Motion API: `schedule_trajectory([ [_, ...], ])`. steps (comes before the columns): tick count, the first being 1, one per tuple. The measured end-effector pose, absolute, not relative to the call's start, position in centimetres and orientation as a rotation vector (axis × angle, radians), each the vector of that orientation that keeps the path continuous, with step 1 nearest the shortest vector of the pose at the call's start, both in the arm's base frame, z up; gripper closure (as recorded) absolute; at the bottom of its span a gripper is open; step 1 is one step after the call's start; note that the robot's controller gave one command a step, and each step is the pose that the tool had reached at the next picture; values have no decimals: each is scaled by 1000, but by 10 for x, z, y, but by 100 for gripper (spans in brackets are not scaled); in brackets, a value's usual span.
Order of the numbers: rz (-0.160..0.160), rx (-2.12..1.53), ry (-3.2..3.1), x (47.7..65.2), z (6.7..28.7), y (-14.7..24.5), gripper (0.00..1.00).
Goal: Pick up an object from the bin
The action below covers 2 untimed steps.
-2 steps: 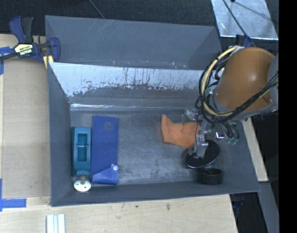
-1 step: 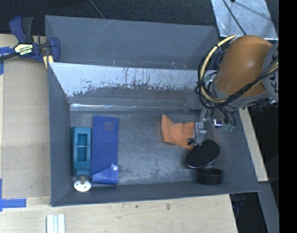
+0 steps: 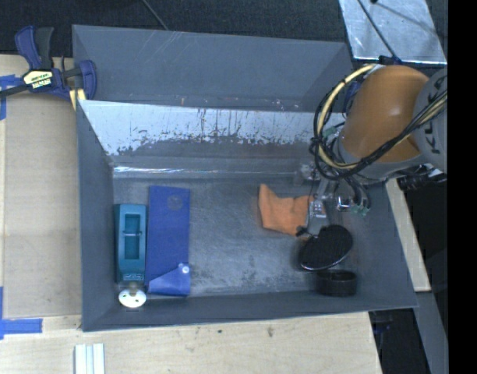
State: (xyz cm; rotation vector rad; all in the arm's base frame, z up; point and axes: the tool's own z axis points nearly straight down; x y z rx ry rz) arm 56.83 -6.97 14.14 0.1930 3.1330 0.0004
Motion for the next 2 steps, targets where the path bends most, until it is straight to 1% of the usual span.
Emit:
schedule_trajectory([
  [1, 0, 456, 3108, 570, 68, -74, 0],
  [2, -1, 356, 3119, 570, 71, -75, 100],
])
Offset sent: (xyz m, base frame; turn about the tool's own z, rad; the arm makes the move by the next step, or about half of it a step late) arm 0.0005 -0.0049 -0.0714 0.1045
